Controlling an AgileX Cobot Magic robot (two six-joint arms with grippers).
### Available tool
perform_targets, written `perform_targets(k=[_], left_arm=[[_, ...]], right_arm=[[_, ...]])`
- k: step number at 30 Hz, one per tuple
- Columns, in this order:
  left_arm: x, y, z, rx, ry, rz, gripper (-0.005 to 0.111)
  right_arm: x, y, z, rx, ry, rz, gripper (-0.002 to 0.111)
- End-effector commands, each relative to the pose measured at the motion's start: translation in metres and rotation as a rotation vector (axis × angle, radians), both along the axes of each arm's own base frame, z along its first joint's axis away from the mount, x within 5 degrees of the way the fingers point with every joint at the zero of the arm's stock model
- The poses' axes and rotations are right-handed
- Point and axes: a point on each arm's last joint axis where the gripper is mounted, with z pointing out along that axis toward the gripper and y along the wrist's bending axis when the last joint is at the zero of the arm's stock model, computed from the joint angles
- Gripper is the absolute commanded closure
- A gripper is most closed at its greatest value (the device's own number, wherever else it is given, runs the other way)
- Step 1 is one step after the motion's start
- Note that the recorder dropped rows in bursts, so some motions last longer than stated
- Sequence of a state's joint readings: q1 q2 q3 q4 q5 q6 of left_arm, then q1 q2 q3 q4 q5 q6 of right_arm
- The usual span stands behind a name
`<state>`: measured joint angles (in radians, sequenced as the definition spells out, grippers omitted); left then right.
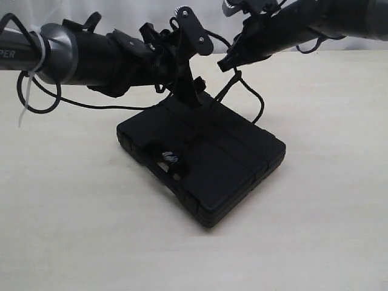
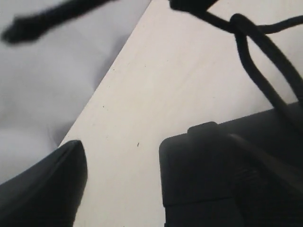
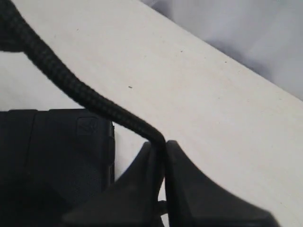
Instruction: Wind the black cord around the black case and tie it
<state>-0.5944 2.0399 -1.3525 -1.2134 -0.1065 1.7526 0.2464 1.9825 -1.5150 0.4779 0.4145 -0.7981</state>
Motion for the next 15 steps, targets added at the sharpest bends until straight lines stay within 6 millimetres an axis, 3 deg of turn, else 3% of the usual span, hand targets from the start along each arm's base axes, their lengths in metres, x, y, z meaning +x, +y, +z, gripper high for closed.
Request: perform_targets(k=[1, 5, 12, 15], left_arm=[[0.005, 0.01, 0.001, -0.089, 0.027, 0.189, 0.033], [0.005, 0.014, -0.001, -0.146, 0.075, 0.284, 0.045], [-0.009, -0.009, -0.003, -0.216, 0.181, 0.017, 0.095], [-0.017, -0.016, -0.006, -0.208, 0.206, -0.11, 0.107]], right_arm=[[0.003, -0.021, 0.021, 0.087, -0.029, -0.128, 0.104], [0.002, -0.039, 0.036, 0.142, -0.037, -0.205, 0.104], [-0.006, -0.043, 0.058, 0.164, -0.068, -0.212, 0.104], [-0.012, -0.044, 0.072, 0.177, -0.098, -0.211, 0.104]])
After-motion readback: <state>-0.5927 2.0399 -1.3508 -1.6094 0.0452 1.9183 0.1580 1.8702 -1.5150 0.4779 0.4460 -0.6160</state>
